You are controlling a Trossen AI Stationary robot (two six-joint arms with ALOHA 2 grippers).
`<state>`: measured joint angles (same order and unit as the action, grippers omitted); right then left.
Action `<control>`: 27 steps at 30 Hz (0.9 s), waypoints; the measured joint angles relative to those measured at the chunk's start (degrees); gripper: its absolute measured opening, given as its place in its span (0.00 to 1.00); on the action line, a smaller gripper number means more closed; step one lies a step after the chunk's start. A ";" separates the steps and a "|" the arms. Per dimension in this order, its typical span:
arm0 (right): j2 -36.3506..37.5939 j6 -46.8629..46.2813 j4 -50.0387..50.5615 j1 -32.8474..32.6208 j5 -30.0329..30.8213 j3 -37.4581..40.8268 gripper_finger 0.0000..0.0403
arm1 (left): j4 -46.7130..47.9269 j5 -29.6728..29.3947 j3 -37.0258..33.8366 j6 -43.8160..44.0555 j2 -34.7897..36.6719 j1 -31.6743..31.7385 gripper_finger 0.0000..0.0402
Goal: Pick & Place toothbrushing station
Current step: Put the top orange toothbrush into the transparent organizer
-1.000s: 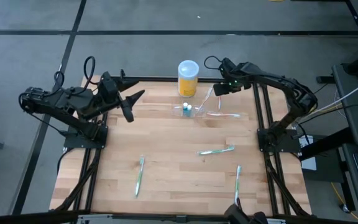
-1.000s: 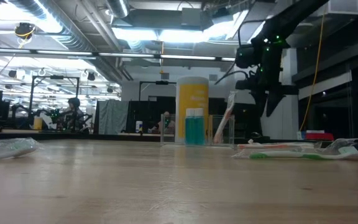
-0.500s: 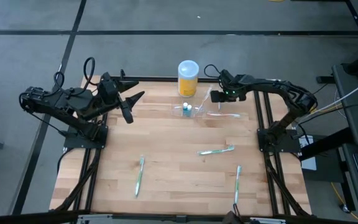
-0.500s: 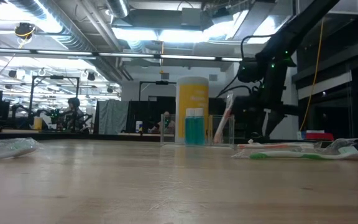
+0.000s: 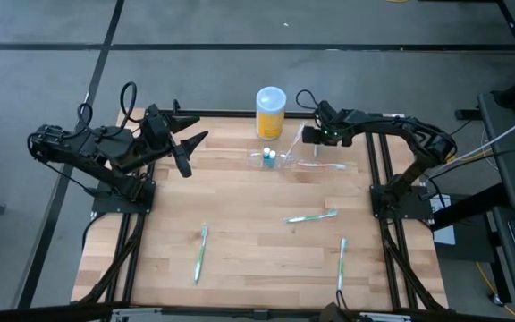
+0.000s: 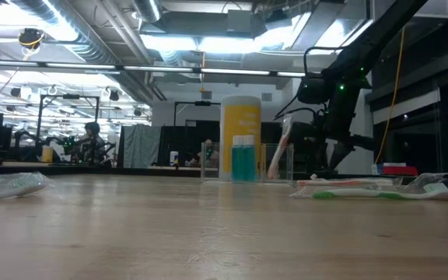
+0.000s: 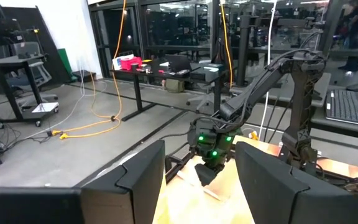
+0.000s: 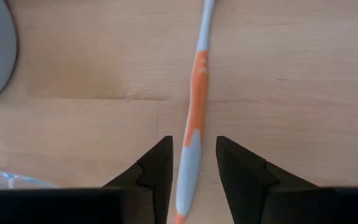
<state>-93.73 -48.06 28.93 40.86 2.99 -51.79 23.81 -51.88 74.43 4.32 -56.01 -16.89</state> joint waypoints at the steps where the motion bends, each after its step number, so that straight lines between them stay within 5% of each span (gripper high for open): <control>1: 0.00 -0.69 -0.03 0.00 0.09 0.00 0.31 | 0.00 0.00 0.00 -0.03 0.00 -0.02 0.48; 19: -6.67 -5.34 -1.23 -2.54 1.17 -0.31 0.30 | -0.02 0.55 0.00 -0.48 0.00 0.00 0.48; 27: -6.78 -7.09 0.10 -2.92 2.36 -0.33 0.12 | 0.00 0.55 0.00 -0.65 0.00 -0.02 0.48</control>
<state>-100.51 -55.14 29.02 37.94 5.35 -52.12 23.81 -51.33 74.43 3.66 -56.01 -16.91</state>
